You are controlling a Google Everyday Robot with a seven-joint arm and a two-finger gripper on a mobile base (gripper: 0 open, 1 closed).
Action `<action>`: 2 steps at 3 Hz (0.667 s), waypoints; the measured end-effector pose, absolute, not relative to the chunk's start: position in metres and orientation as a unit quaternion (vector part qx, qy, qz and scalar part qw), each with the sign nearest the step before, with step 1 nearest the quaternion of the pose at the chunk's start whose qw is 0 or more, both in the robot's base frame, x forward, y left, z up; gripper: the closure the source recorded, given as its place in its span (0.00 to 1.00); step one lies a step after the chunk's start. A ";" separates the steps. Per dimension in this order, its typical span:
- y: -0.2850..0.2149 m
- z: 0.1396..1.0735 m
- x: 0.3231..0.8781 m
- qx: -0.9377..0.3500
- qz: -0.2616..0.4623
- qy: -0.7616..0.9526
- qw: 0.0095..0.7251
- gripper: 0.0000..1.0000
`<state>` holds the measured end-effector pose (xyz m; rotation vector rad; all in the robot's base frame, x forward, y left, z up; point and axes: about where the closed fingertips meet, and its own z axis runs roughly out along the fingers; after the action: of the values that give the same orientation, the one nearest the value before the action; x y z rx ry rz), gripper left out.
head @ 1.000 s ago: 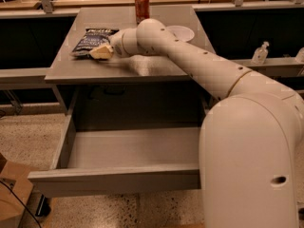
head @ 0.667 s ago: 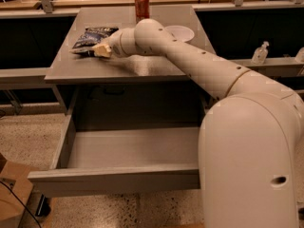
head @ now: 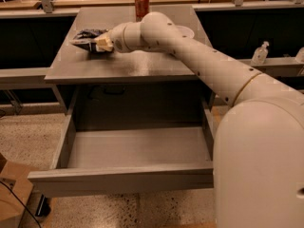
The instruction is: Place blue chip bag into top drawer
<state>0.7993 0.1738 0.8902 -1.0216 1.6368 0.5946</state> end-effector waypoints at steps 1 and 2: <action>0.146 0.950 0.774 -0.455 0.269 0.653 0.543 1.00; 0.102 1.001 0.723 -0.488 0.275 0.641 0.525 1.00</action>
Offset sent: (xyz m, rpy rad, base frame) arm -0.1676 -0.1369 0.1754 -0.1125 -0.0178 0.2898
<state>0.7233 0.1023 1.0014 -1.1685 1.5323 0.6571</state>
